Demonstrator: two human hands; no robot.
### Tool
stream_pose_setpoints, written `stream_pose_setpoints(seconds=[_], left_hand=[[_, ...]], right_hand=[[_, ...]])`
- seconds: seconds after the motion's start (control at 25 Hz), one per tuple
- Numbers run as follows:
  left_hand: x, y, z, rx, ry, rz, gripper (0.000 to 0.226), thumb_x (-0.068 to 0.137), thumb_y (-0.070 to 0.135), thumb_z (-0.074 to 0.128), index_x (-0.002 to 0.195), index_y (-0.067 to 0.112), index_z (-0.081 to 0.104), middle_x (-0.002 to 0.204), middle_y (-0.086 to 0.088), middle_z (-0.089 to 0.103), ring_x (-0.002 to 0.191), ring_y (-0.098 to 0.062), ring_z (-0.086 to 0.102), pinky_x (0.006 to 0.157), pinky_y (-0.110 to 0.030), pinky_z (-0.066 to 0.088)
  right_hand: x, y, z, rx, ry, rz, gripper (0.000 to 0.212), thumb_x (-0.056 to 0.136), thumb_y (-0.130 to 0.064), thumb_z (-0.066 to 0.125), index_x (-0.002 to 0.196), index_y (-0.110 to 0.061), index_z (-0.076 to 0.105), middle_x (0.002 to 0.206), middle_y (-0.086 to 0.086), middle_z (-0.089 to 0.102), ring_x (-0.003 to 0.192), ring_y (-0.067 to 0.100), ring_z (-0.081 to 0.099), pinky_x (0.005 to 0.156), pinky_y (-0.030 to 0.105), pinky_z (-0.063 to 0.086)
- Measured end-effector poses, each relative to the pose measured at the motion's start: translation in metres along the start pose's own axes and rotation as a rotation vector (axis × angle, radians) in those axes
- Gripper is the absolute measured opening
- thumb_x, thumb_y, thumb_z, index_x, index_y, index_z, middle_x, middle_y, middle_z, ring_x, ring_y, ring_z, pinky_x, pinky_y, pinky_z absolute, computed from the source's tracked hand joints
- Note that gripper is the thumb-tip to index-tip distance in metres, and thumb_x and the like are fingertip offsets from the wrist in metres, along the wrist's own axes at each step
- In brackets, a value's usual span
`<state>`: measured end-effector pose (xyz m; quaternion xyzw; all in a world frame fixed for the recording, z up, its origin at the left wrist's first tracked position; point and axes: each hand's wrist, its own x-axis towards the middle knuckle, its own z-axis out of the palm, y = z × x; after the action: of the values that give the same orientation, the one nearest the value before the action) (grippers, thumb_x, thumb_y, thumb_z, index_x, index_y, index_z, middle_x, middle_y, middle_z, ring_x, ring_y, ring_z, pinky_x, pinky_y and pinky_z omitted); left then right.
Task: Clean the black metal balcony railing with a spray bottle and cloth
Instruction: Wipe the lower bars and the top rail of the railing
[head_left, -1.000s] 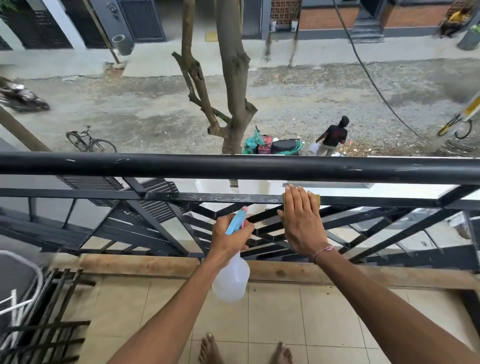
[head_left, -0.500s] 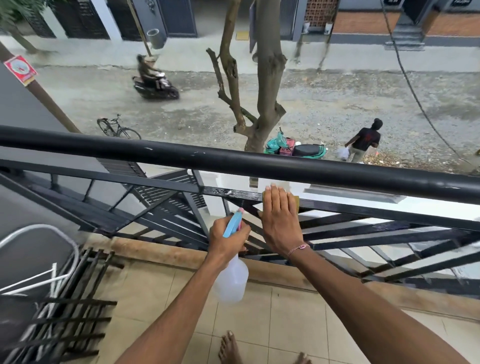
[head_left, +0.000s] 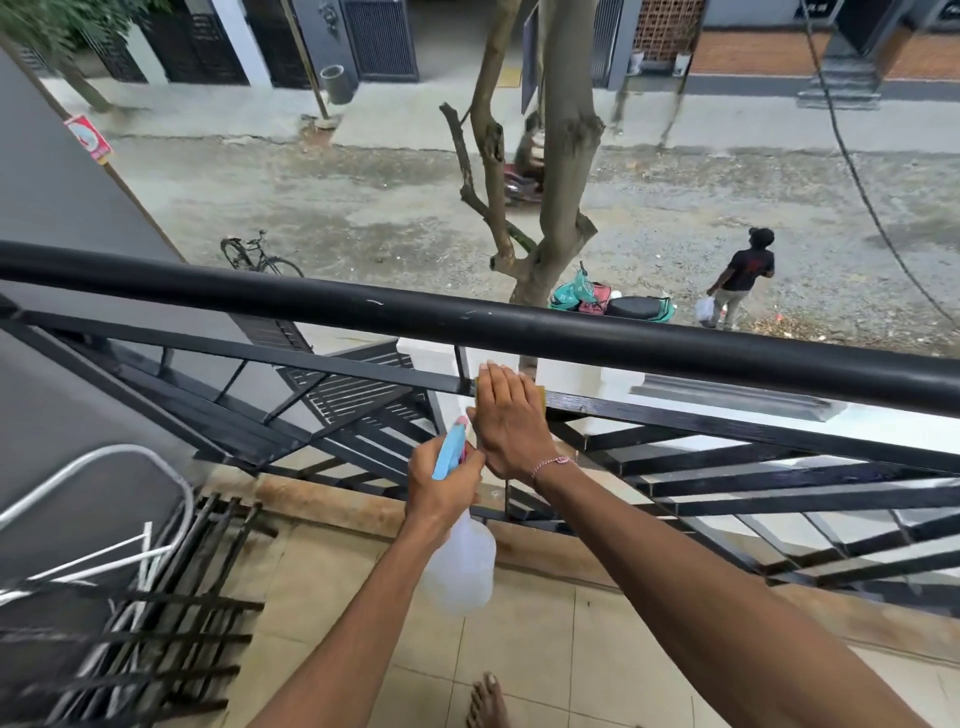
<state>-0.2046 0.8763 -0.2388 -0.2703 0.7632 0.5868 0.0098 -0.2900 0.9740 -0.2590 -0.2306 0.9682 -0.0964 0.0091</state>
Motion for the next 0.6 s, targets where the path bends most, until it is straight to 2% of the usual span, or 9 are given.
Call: stream_pose_setpoints(seconds=[0.12,0.24,0.36,0.48,0.6], left_hand=[[0.003,-0.005,-0.011,-0.002,0.028,-0.017,0.007,0.096,0.015,0.070,0.090,0.015,0.065,0.077,-0.009,0.057,0.066,-0.017,0.057,0.070,-0.048,0.063],[-0.001,-0.006,-0.006,0.060,0.011,-0.027,0.010,0.097,0.018,0.069,0.104,0.012,0.066,0.085,-0.010,0.060,0.071,-0.020,0.060,0.073,-0.044,0.065],[-0.005,-0.003,0.010,0.053,-0.031,-0.023,0.006,0.096,0.021,0.070,0.100,0.019,0.066,0.086,-0.009,0.063,0.073,-0.022,0.064,0.076,-0.045,0.065],[-0.011,0.005,0.030,0.025,-0.074,-0.030,0.012,0.096,0.021,0.071,0.106,0.015,0.066,0.089,-0.010,0.065,0.075,-0.023,0.067,0.074,-0.040,0.065],[-0.016,0.007,0.053,0.075,-0.125,0.017,0.012,0.097,0.019,0.069,0.107,0.014,0.066,0.088,-0.010,0.063,0.074,-0.021,0.065,0.072,-0.039,0.065]], right_hand=[[0.004,-0.009,0.001,0.026,0.022,-0.003,0.074,0.097,-0.048,0.020,0.153,-0.001,0.029,0.156,0.019,0.036,0.144,0.034,0.034,0.121,0.047,0.019],[-0.005,0.003,0.002,-0.026,0.045,-0.110,0.063,0.102,-0.032,0.035,0.156,-0.002,0.022,0.160,0.017,0.031,0.147,0.032,0.031,0.122,0.044,0.019],[-0.011,0.023,-0.005,-0.103,0.065,-0.241,0.063,0.102,-0.023,0.042,0.158,-0.005,0.020,0.162,0.017,0.028,0.148,0.033,0.030,0.122,0.044,0.025],[-0.022,0.052,-0.006,-0.183,0.012,-0.343,0.067,0.104,-0.032,0.043,0.160,-0.010,0.012,0.165,0.014,0.019,0.150,0.033,0.025,0.122,0.045,0.026],[-0.046,0.087,-0.011,-0.231,-0.003,-0.332,0.068,0.105,-0.035,0.039,0.160,-0.010,0.008,0.166,0.015,0.016,0.150,0.034,0.024,0.122,0.046,0.026]])
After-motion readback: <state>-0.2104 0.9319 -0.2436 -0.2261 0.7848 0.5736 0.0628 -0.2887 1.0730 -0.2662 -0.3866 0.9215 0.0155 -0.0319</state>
